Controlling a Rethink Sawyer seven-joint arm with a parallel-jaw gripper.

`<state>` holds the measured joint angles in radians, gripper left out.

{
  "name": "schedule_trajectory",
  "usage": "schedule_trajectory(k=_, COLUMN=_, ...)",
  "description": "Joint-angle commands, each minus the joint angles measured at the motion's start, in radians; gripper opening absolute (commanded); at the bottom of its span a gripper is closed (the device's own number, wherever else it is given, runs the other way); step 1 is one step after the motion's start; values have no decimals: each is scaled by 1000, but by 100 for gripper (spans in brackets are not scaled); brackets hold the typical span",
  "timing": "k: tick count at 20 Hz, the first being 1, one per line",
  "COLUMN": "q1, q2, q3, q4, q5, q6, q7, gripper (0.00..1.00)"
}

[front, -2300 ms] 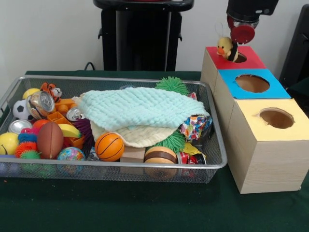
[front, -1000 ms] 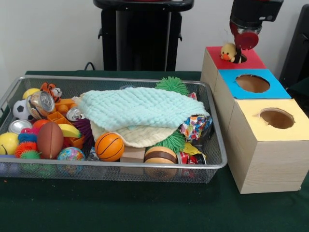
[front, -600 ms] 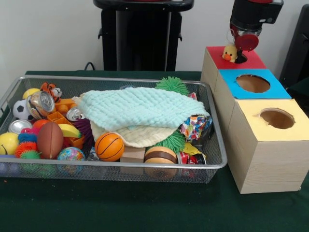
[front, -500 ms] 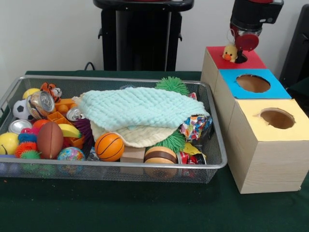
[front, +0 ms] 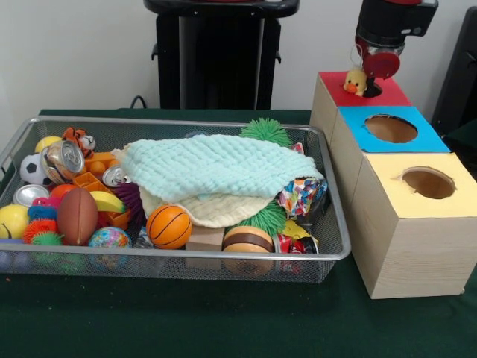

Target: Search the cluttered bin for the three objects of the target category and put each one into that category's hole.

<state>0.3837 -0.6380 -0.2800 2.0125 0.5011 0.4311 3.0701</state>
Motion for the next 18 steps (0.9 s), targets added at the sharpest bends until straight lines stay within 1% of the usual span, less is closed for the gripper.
schedule_trajectory(k=1, q1=36, q2=-6, q3=10, q4=-83, q5=1, q6=154, q7=173, gripper=100)
schedule_trajectory(k=3, q1=35, q2=-34, q3=-10, q4=-93, q5=-24, q6=233, q7=169, gripper=100)
schedule_trajectory(k=5, q1=23, q2=-56, q3=-20, q4=-88, q5=-39, q6=259, q7=145, gripper=100)
schedule_trajectory(k=7, q1=24, q2=-54, q3=-27, q4=-91, q5=-55, q6=260, q7=117, gripper=100)
schedule_trajectory(k=9, q1=37, q2=-46, q3=-44, q4=-97, q5=-66, q6=252, q7=110, gripper=100)
schedule_trajectory(k=10, q1=43, q2=-42, q3=-53, q4=-100, q5=-71, q6=248, q7=106, gripper=0)
schedule_trajectory(k=16, q1=58, q2=-19, q3=-91, q4=-116, q5=-94, q6=247, q7=110, gripper=0)
schedule_trajectory(k=18, q1=57, q2=-7, q3=-84, q4=-109, q5=-75, q6=214, q7=127, gripper=0)
